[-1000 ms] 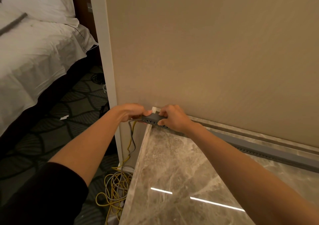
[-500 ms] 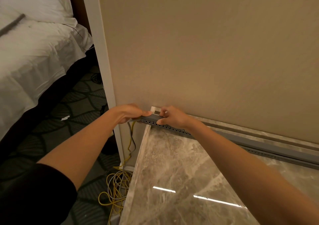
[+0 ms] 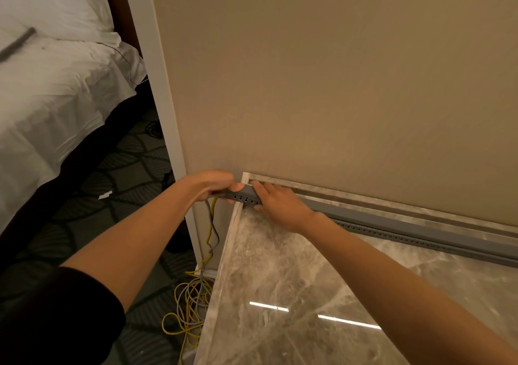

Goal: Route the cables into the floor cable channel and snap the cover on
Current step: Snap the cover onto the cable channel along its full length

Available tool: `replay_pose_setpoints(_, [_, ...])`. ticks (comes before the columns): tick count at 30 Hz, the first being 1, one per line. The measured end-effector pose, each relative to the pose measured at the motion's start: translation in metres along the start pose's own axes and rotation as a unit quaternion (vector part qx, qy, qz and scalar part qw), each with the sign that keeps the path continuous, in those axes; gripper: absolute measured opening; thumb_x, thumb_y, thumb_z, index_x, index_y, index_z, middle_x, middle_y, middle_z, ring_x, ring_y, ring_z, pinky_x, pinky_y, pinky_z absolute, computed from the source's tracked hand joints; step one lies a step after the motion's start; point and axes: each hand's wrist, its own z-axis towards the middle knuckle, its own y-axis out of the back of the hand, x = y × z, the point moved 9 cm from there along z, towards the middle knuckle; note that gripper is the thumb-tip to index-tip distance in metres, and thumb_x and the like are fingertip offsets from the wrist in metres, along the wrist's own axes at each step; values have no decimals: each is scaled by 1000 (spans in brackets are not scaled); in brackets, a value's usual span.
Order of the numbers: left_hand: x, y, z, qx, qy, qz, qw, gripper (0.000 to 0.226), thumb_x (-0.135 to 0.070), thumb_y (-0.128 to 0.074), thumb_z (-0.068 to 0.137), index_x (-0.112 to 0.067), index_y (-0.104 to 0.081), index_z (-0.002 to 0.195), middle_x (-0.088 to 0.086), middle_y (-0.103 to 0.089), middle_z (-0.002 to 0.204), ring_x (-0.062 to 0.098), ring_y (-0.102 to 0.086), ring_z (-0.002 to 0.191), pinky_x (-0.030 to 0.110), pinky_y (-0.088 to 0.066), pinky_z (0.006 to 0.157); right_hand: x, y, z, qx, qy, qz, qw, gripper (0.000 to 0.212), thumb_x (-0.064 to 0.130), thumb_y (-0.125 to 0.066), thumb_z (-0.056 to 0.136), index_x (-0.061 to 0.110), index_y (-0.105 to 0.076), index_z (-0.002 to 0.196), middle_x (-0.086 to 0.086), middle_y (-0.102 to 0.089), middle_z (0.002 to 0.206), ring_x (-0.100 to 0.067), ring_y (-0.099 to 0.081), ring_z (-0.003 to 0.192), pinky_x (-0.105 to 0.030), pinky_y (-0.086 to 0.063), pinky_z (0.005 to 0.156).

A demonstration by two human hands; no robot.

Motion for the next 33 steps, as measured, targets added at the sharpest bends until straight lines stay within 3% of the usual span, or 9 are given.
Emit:
replay_pose_setpoints(5, [2, 0, 5, -15, -18, -11, 1000, 33, -14, -48, 95, 8, -52, 119, 12, -51, 107, 16, -51, 76, 25, -43, 77, 3, -4, 2, -28, -27, -88, 995, 53, 23, -37, 99, 0, -19, 143, -21, -45, 133, -40, -51, 115, -47, -44, 91])
replay_pose_setpoints(8, [1, -2, 4, -16, -26, -4, 1000, 34, -14, -46, 95, 8, -52, 120, 12, -52, 106, 18, -51, 81, 27, -42, 79, 3, 0, 3, -76, -26, -149, 986, 63, 29, -75, 71, 0, -49, 119, -13, -68, 88, -28, -67, 65, -32, -53, 57])
replay_pose_setpoints(11, [3, -2, 5, -18, -33, -12, 999, 33, -15, -46, 95, 6, -53, 120, 13, -54, 109, 19, -51, 84, 26, -43, 79, 3, -7, 6, -101, -21, -151, 983, 69, 32, -84, 51, 7, -45, 102, -3, -66, 65, -19, -61, 45, -25, -50, 46])
replay_pose_setpoints(14, [4, 0, 1, -32, -50, -34, 998, 29, -20, -48, 94, 2, -57, 111, 15, -59, 112, 20, -54, 88, 34, -44, 94, 5, -1, 0, -89, -25, -122, 988, 54, 25, -68, 78, 2, -47, 121, -14, -67, 94, -32, -69, 76, -38, -53, 75])
replay_pose_setpoints(17, [5, 0, -2, -59, -58, -27, 996, 25, -28, -45, 95, -6, -57, 99, 10, -57, 102, 14, -51, 79, 28, -39, 85, 2, -3, 2, -48, -22, -78, 996, 52, 22, -40, 98, 1, -23, 141, -21, -46, 132, -40, -49, 118, -45, -35, 103])
replay_pose_setpoints(21, [-4, 4, -7, -122, -103, 73, 984, 27, -29, -41, 96, -9, -54, 107, 5, -53, 101, 19, -49, 92, 28, -38, 77, -3, -3, -8, -47, -34, -79, 995, 54, 9, -42, 94, 2, -18, 142, -18, -40, 138, -36, -41, 126, -44, -29, 109])
replay_pose_setpoints(24, [-19, 5, -15, -167, -174, 178, 954, 28, -22, -40, 97, -3, -60, 104, 15, -61, 99, 23, -50, 86, 30, -37, 68, -17, -7, -16, -45, -54, -70, 995, 55, 12, -45, 94, 3, -19, 142, -16, -40, 139, -34, -40, 128, -45, -29, 110])
replay_pose_setpoints(28, [-31, -7, -22, -150, -236, 286, 916, 28, -30, -50, 92, -6, -63, 101, 7, -55, 88, 23, -50, 83, 35, -40, 73, -25, -11, -23, -41, -76, -50, 995, 53, 13, -42, 95, 4, -19, 143, -17, -41, 137, -36, -41, 125, -45, -36, 102])
replay_pose_setpoints(33, [-33, -11, -23, -131, -234, 400, 877, 35, -27, -61, 85, -16, -56, 118, 11, -57, 111, 27, -50, 106, 36, -39, 86, -27, -9, -22, -38, -74, -20, 996, 55, 16, -47, 94, 8, -22, 142, -15, -43, 135, -34, -42, 124, -44, -38, 99])
